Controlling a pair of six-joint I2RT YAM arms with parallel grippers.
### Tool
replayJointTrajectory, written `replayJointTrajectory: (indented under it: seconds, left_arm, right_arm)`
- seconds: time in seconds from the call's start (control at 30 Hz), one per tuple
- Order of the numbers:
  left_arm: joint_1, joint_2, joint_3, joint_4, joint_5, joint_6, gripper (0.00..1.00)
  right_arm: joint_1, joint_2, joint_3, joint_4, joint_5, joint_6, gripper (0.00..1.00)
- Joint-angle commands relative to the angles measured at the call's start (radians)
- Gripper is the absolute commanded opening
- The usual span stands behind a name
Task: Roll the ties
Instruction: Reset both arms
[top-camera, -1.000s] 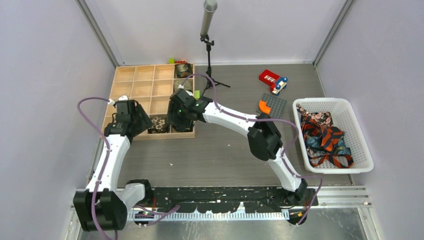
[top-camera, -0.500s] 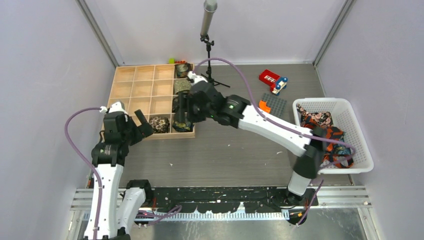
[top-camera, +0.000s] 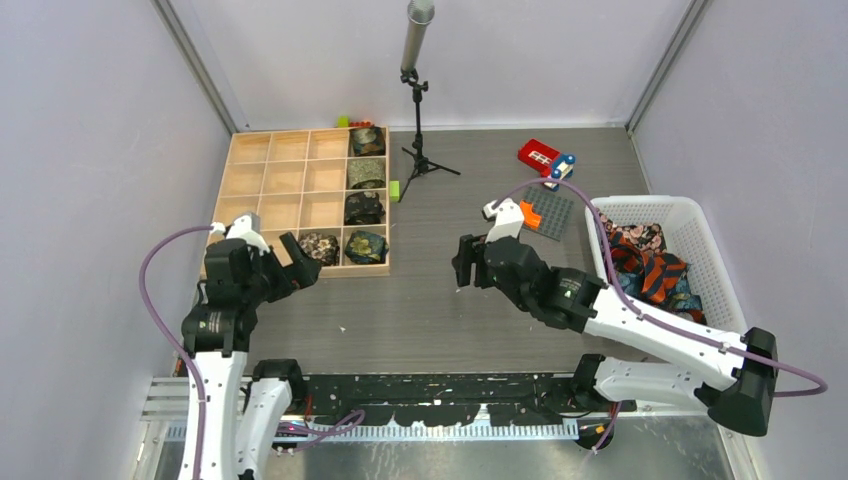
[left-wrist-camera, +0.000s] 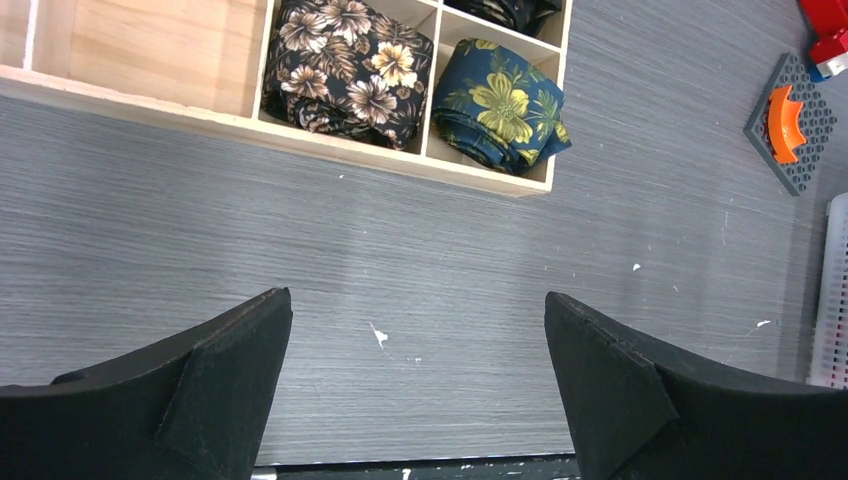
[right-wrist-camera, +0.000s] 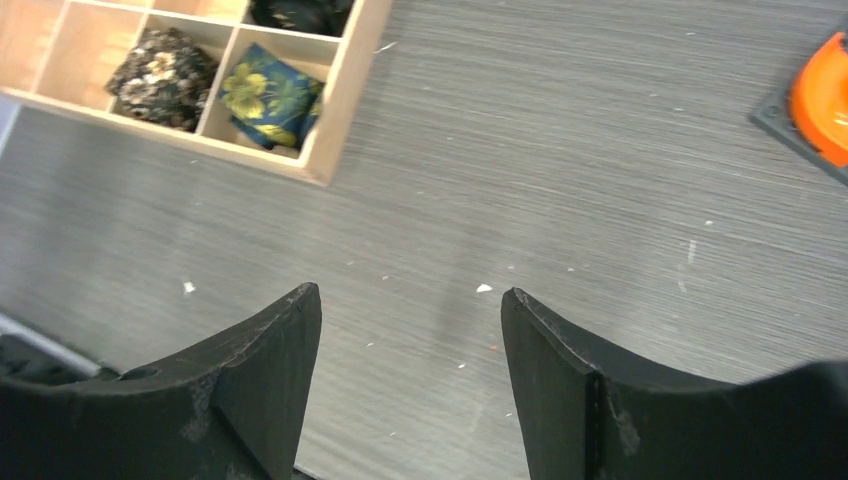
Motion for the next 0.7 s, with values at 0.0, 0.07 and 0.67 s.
replayJointTrajectory:
  seconds: [0.0, 0.07, 0.67]
  left_arm:
    - [0.002, -0.051, -0.045, 0.032, 0.014, 0.010, 1.00]
    - [0.001, -0.051, -0.052, 0.021, -0.016, -0.005, 1.00]
    - [0.003, -0.044, -0.047, 0.004, -0.041, -0.016, 1.00]
  right_arm:
    - [-0.001, -0.061, -0.107, 0.166, 0.142, -0.080, 0.72]
    - [0.000, -0.075, -0.152, 0.188, 0.177, -0.104, 0.73]
    - [0.000, -0.121, -0.349, 0.347, 0.249, -0.157, 0.86]
